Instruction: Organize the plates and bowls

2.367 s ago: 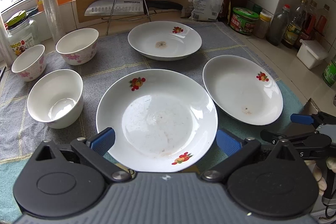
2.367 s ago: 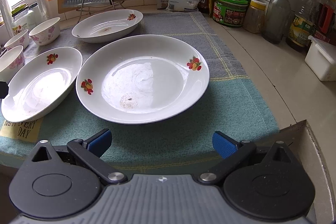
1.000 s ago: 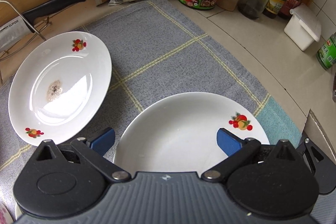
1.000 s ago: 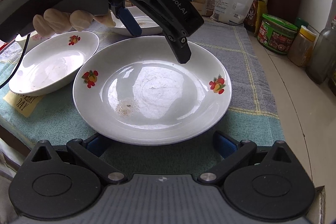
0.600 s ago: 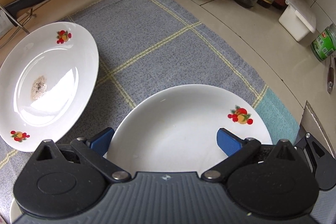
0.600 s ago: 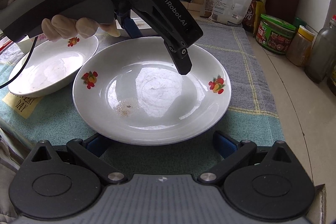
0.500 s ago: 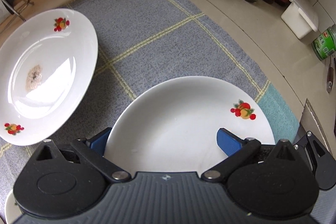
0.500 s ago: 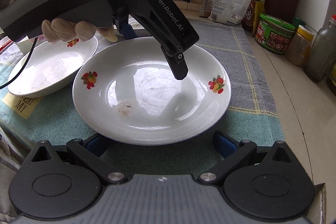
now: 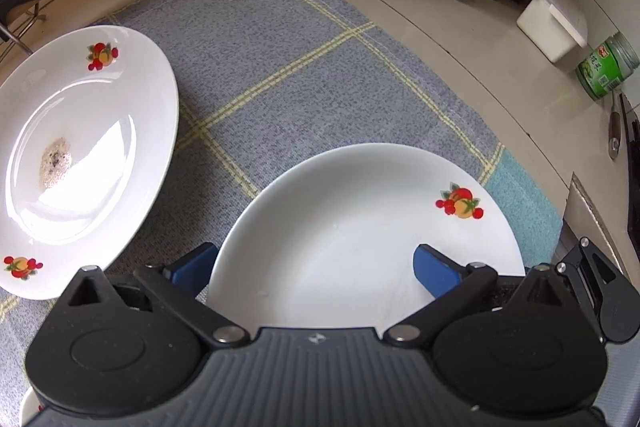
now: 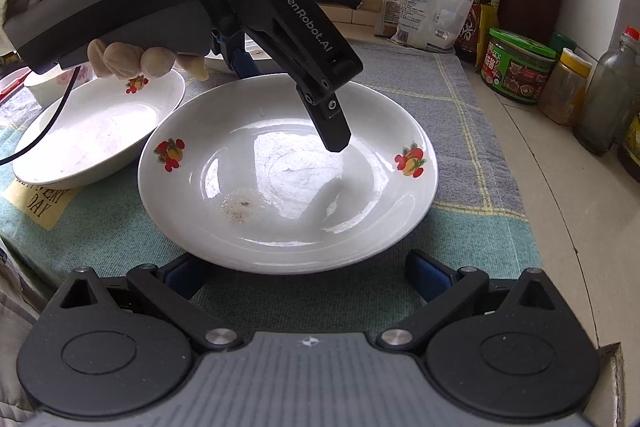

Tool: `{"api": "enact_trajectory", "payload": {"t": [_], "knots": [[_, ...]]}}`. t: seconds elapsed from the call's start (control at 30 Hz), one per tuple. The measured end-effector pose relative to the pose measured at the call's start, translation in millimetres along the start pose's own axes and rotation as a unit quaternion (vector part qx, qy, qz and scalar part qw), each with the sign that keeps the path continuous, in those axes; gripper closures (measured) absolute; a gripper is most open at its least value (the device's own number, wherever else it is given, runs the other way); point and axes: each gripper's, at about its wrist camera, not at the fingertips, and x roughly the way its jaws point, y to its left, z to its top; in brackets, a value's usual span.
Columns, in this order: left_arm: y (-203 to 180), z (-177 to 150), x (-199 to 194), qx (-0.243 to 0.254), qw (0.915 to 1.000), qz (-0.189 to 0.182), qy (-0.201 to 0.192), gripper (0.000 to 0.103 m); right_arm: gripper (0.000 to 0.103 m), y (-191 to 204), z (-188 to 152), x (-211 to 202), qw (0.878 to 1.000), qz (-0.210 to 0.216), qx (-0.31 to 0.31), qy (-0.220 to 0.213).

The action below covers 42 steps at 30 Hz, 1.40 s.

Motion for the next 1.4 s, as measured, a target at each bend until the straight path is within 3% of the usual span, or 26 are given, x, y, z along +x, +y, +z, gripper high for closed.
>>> {"api": "enact_trajectory", "payload": {"t": [0.23,0.43,0.73,0.9,1.23,1.4], "knots": [[-5.4,-4.5,-2.2,0.043,0.9991,-0.004,0.001,0.001,0.0,2.9,-6.1,-4.3,1.0,-0.004,0.003,-0.015],[2.6,-4.9,-6.9,0.05,0.9977,-0.045,0.009,0.003,0.0,3.0,-8.5,-6.5,1.0,-0.003,0.003,-0.022],[4.9,-0.1,-6.8,0.086,0.9937,-0.062,0.038,0.016,0.0,0.7,-3.0,-4.0,1.0,0.007,-0.015,-0.015],[7.7,1.6,-7.1,0.092,0.992,-0.072,0.047,0.018,0.0,2.8,0.1,-0.9,0.999,0.016,-0.024,-0.014],[5.9,1.6,-5.7,0.11,0.99,-0.07,0.052,0.019,0.0,7.9,5.8,1.1,0.999,0.012,-0.034,-0.006],[7.7,5.7,-5.2,0.111,0.9901,-0.07,0.048,0.019,0.0,-0.5,6.4,3.9,0.999,0.03,-0.029,0.002]]}}
